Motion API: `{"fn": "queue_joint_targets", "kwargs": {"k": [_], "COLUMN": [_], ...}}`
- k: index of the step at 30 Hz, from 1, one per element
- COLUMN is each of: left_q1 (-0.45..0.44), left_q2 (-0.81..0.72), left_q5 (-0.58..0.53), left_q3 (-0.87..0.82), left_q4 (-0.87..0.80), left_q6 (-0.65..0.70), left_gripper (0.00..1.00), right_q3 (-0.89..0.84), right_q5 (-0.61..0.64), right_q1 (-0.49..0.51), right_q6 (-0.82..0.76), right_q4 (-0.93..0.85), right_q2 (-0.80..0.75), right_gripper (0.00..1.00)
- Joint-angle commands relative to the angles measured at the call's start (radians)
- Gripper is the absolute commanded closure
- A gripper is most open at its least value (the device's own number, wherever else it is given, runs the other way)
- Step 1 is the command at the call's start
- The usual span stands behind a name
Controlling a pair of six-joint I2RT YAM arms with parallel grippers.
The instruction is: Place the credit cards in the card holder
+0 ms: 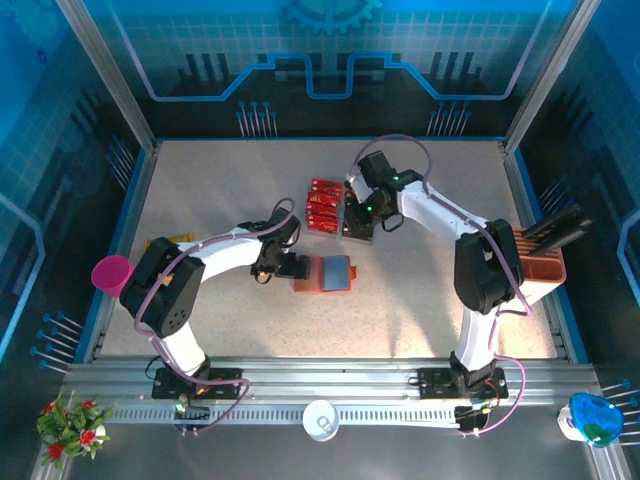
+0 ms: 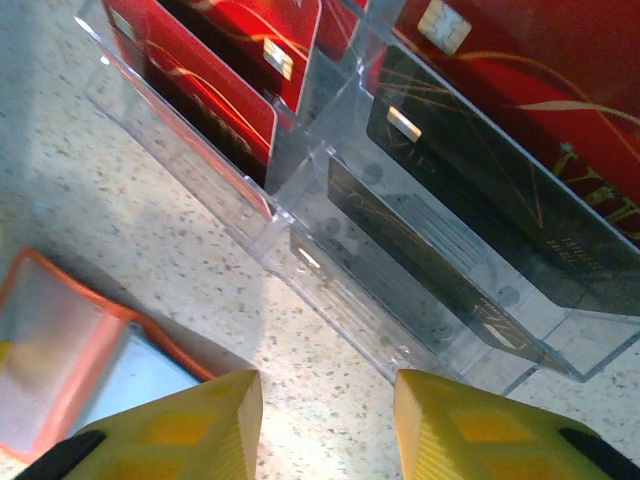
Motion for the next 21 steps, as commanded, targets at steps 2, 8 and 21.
{"fn": "queue_joint_targets", "kwargs": {"k": [2,8,21], "left_q1": [0.0,0.0,0.001], "left_q2": [0.035,0.034,0.039], "left_q5": [0.045,0.047,0.046], "left_q3": [0.022,0.022,0.033], "left_q4": [0.015,0.016,0.005], "left_q6": [0.034,0.034,0.035], "left_gripper": [0.01,0.01,0.01], "right_q3": [0.059,0.096,0.136], "right_q5": [0.097,0.156,0.228], "right_q1": [0.031,0.053,0.062], "right_q6": [-0.075,-0.109,-0.161], "right_q4": [-0.057,-0.068,-0.082], "right_q2": [0.035,0.08,0.16], "right_gripper": [0.62,0.64,0.7]}}
